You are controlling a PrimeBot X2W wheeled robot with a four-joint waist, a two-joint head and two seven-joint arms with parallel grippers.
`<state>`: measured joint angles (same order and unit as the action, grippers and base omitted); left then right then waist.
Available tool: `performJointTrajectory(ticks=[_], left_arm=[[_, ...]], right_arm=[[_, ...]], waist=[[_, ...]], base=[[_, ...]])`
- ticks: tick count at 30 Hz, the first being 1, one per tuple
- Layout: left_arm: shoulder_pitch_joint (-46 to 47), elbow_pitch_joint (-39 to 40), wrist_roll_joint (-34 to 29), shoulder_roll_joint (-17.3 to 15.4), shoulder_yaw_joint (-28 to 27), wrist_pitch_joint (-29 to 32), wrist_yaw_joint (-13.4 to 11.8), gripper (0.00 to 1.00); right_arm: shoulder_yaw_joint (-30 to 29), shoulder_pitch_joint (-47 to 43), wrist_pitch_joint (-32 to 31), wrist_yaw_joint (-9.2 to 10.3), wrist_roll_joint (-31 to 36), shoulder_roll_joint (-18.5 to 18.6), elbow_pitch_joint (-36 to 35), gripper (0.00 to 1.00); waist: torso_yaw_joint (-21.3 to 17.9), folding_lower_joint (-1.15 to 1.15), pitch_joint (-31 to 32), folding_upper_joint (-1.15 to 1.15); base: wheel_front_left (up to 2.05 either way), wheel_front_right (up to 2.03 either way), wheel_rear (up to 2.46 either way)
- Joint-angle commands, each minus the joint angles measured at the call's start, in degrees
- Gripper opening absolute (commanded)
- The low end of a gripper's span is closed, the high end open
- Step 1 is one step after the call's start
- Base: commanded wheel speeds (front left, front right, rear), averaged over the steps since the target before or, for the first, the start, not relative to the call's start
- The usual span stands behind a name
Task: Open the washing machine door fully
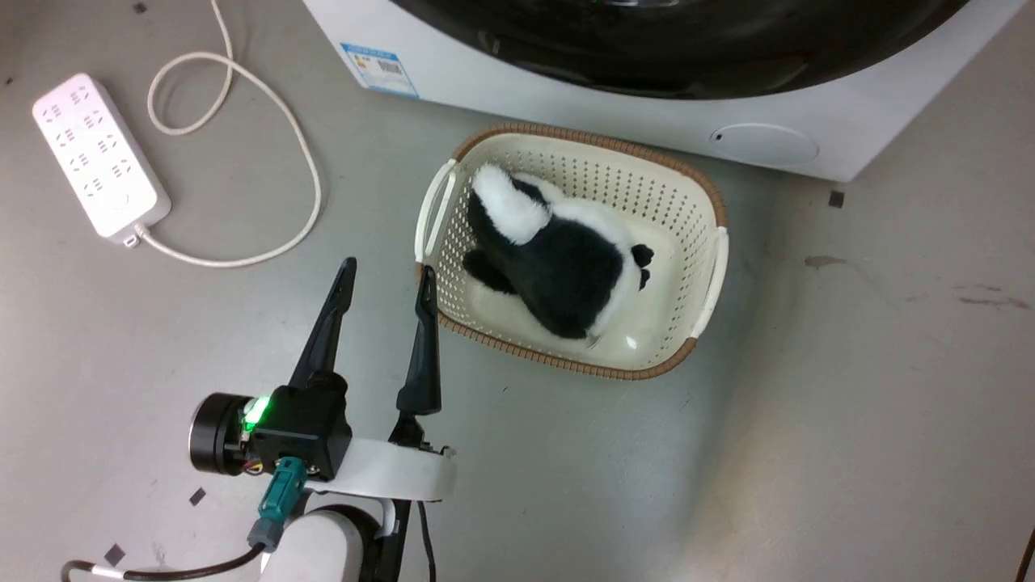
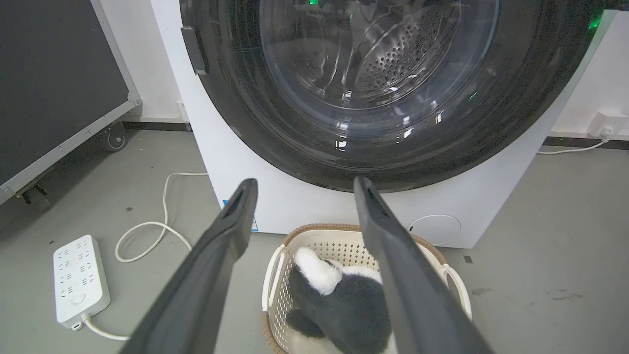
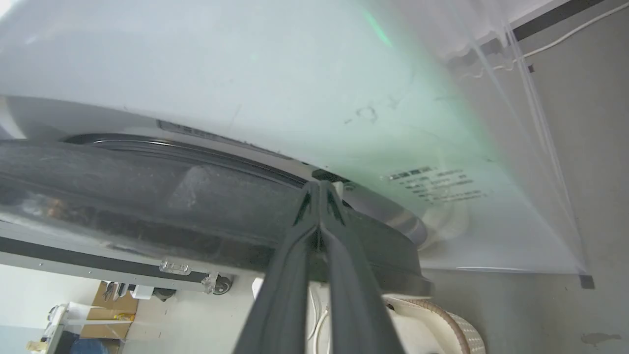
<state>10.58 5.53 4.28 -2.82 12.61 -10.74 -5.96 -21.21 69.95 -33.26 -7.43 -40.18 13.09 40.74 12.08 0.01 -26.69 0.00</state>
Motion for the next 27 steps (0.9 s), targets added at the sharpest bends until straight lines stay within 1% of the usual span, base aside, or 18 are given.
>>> performJointTrajectory(ticks=[1,8,15,21,27], left_arm=[[1.12,0.40,0.32,-0.05,0.48,-0.80,-0.50,1.00],[2.32,0.58,0.72,-0.05,1.55,-1.64,-1.14,1.00],[3.01,0.62,0.90,-0.05,2.09,-2.48,-1.69,1.00],[2.21,0.16,0.60,-0.06,2.19,-3.20,-1.45,1.00],[0.84,-0.38,0.45,-0.06,2.45,-3.91,-0.92,1.00]], right_arm=[[-0.66,2.62,-0.98,-0.05,-1.20,0.48,1.26,0.00],[-2.67,7.80,-8.11,-0.05,-3.55,0.40,5.37,0.00],[-4.29,7.78,-13.73,-0.05,-5.47,0.19,6.86,0.00],[-4.71,4.68,-18.99,-0.05,-6.99,-1.72,6.82,0.00],[-5.14,-0.36,-24.69,-0.06,-9.48,-5.38,4.10,0.00]], waist=[[0.35,-0.01,-0.59,0.00],[1.11,-0.01,-2.40,0.00],[1.36,-0.01,-2.37,0.00],[0.69,-0.01,-0.79,0.00],[0.39,-0.01,1.75,0.00]], base=[[0.00,0.00,0.00],[0.00,0.00,0.00],[0.00,0.00,0.00],[0.00,0.00,0.00],[0.00,0.00,0.00]])
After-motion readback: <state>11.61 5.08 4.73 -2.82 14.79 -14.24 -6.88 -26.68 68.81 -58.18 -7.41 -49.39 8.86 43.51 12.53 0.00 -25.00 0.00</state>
